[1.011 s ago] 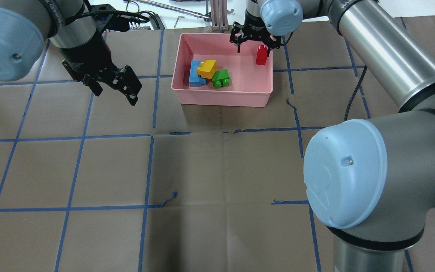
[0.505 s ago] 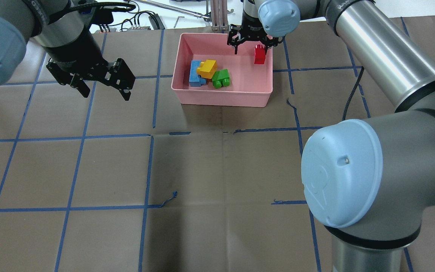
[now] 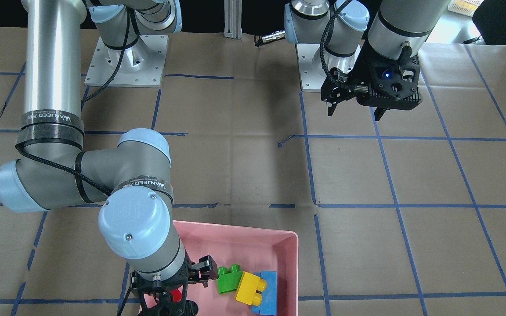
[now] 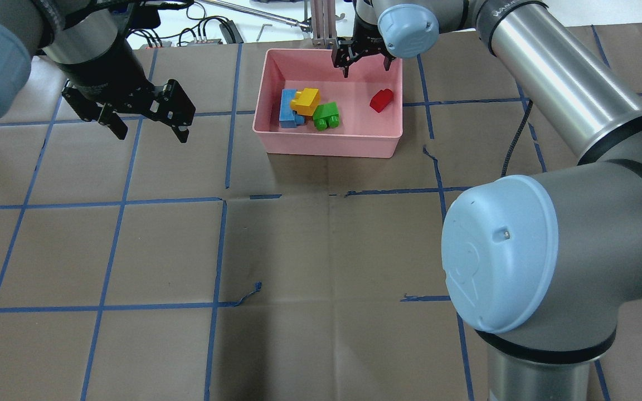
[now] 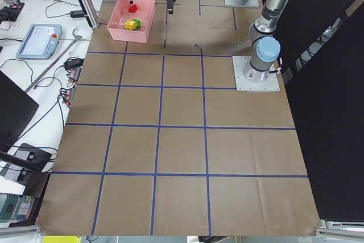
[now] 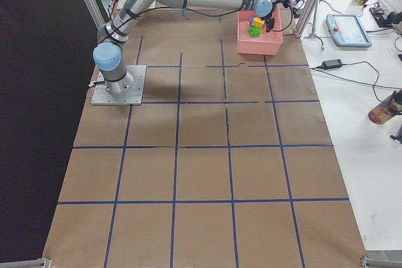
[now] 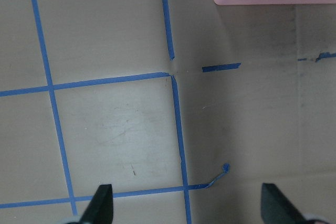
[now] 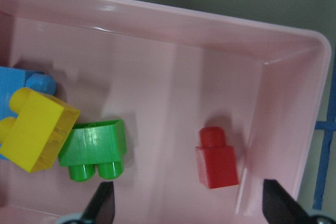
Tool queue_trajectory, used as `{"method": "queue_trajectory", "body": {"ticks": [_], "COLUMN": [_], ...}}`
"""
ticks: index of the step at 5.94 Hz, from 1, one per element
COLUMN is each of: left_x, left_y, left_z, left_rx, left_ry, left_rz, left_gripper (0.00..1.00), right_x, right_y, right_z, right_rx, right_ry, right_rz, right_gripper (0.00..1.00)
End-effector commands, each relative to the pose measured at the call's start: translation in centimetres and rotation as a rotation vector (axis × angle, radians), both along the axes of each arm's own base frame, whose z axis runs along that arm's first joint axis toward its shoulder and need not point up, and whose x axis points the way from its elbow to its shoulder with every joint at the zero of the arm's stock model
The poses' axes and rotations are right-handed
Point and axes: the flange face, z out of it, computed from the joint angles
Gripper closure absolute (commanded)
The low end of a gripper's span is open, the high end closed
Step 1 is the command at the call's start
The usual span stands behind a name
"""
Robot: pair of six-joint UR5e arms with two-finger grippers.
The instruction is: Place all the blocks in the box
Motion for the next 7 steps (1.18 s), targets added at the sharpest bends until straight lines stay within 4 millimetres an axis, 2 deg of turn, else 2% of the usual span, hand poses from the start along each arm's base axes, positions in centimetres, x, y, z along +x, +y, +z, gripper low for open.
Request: {"method": "queue_trajectory", "body": {"ticks": [1, 2, 3, 4, 5, 6, 7], "left_x": [0.0, 0.0, 0.0, 0.0, 0.0, 0.0, 0.0], "left_y": [0.2, 0.3, 0.1, -0.6, -0.5, -0.4, -0.3], "left_z": [0.2, 0.4, 0.3, -0.2, 0.0, 0.2, 0.4], "left_rx": [-0.004, -0.009, -0.009, -0.003, -0.009, -0.012, -0.016], "left_ry": [-0.002, 0.000, 0.001, 0.001, 0.001, 0.001, 0.002], "left_rz": [0.001, 0.005, 0.005, 0.005, 0.005, 0.005, 0.005], "left_gripper": [0.01, 0.01, 0.01, 0.01, 0.01, 0.01, 0.01], "right_x": [-2.1, -5.6, -9.9, -12.4, -13.6, -13.6, -13.3], "right_y": [0.8, 2.6, 4.7, 9.2, 13.6, 17.8, 21.5], "right_z": [3.0, 6.3, 10.1, 14.6, 17.6, 19.5, 19.6], "right_rx": [0.013, 0.106, 0.174, 0.221, 0.235, 0.273, 0.287], "right_ry": [0.015, 0.034, 0.054, 0.059, 0.112, 0.111, 0.113], "right_rz": [-0.021, -0.062, -0.098, -0.131, -0.161, -0.186, -0.219], "right_gripper": [0.01, 0.01, 0.01, 0.01, 0.00, 0.01, 0.01]}}
